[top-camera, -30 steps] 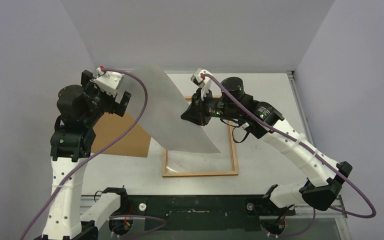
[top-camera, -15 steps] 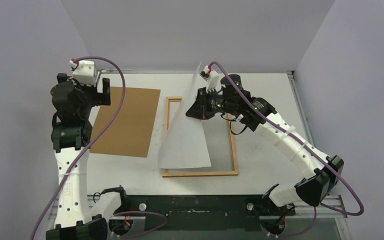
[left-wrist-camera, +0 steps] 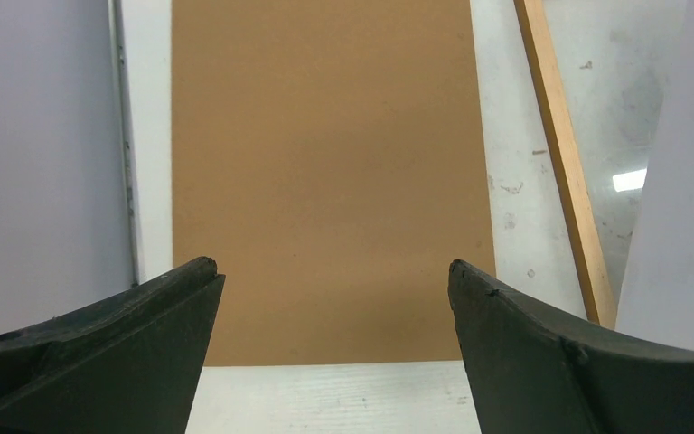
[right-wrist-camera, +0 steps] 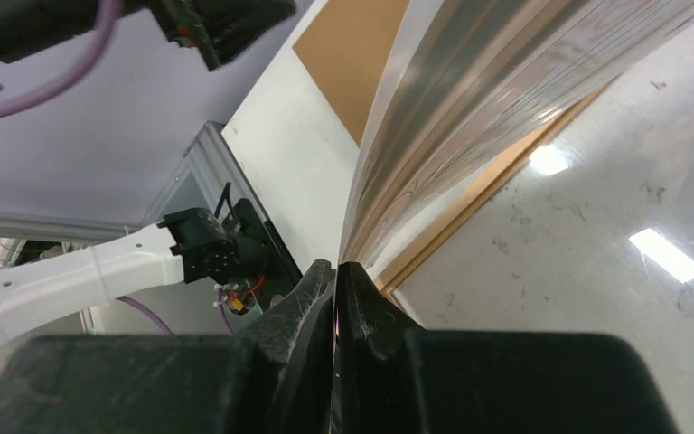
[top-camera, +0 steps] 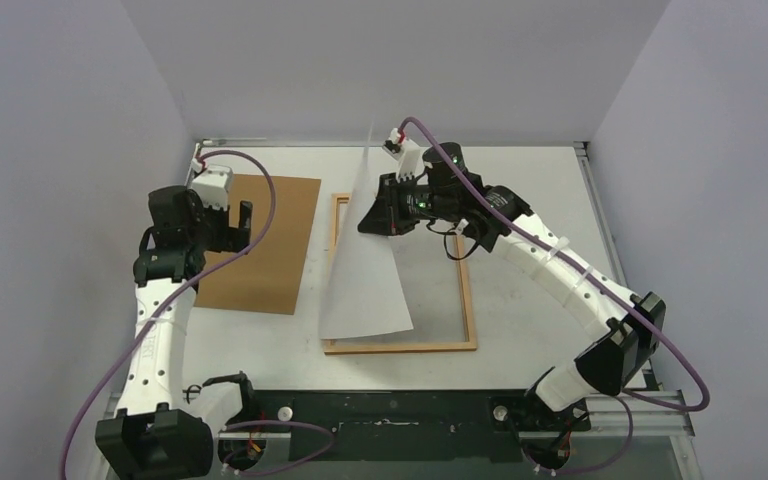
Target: Put the photo into the frame
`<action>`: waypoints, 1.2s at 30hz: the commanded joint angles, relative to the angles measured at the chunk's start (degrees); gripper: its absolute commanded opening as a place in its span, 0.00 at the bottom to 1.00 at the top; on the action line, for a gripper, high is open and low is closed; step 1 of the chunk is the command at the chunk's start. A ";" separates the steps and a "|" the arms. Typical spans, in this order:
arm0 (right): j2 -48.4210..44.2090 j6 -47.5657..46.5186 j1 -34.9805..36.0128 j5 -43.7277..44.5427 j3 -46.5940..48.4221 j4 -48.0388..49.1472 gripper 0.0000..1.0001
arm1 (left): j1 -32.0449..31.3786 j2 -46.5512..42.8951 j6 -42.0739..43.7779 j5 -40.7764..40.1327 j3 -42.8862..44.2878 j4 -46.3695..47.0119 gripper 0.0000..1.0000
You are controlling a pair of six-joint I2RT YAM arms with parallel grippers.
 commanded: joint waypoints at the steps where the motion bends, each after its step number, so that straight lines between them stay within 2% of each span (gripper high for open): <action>1: -2.33 -2.26 0.86 -2.22 3.98 1.36 0.05 | 0.31 -1.18 -0.71 3.00 -2.03 0.68 0.96; 6: -5.51 -2.49 -2.27 -1.47 -1.75 1.18 0.05 | 0.34 -1.11 -0.68 3.27 -4.92 0.72 0.96; 11: -8.46 -0.74 -10.77 -1.93 -12.94 4.20 0.05 | 0.12 -1.18 -0.16 3.80 -6.12 0.39 0.96; 15: -8.64 1.12 -17.26 -6.25 -22.37 9.08 0.05 | -0.21 -1.45 0.61 3.93 -6.64 -0.19 0.97; 18: -6.96 0.81 -19.10 -7.65 -26.26 10.88 0.05 | -0.62 -1.85 1.21 3.99 -7.23 -0.40 0.97; 24: -3.53 -1.92 -20.26 -8.19 -28.11 10.49 0.05 | -2.56 -2.26 2.02 3.26 -8.29 -0.67 0.97; 36: 0.51 -8.51 -21.26 -5.93 -23.94 6.58 0.05 | -5.74 -2.31 2.17 1.91 -8.75 -1.01 0.98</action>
